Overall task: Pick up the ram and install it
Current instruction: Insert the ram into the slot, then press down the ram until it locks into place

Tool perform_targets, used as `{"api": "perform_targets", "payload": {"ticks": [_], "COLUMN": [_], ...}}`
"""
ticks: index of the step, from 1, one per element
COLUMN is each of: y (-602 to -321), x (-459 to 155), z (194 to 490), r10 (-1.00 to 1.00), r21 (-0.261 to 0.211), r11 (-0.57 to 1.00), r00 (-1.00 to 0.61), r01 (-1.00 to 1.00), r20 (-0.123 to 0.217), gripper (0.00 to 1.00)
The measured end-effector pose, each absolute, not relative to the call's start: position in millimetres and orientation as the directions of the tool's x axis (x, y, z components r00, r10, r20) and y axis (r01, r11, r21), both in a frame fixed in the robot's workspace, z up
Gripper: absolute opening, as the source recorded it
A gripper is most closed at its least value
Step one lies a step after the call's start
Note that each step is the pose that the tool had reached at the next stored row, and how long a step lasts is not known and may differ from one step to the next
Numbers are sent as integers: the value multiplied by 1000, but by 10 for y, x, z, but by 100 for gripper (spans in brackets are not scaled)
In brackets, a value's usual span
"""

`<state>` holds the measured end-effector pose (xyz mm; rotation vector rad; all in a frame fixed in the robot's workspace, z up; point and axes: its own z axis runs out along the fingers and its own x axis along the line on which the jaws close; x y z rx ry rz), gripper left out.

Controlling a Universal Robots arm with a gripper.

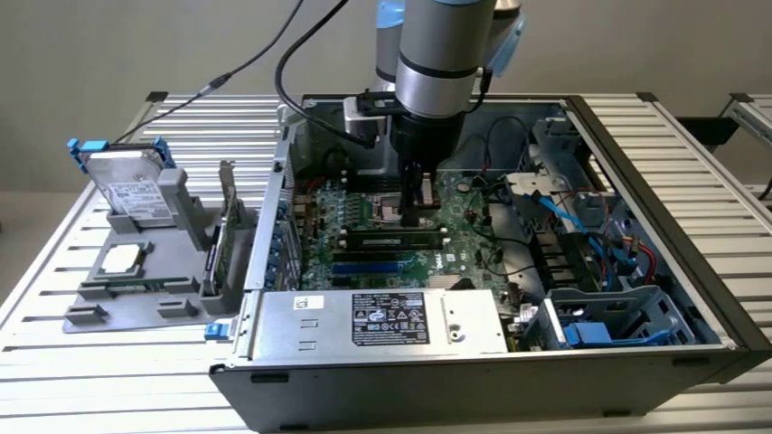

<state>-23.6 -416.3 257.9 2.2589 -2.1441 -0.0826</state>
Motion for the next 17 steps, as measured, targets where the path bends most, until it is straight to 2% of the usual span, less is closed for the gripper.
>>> {"api": "perform_targets", "payload": {"ticks": [1, 4, 5, 17], "y": [-4163, -4163, -4163, -4163], "x": [-236, -236, -236, -236], "z": [2579, 2580, 2580, 2580], "r10": [-998, -998, -998, -998], "r21": [55, 55, 55, 55], "r11": [-53, -53, -53, -53], "r00": [52, 52, 52, 52], "r01": [-997, -997, -997, -997], "r20": [-20, -20, -20, -20], "gripper": [31, 13, 10, 10]}}
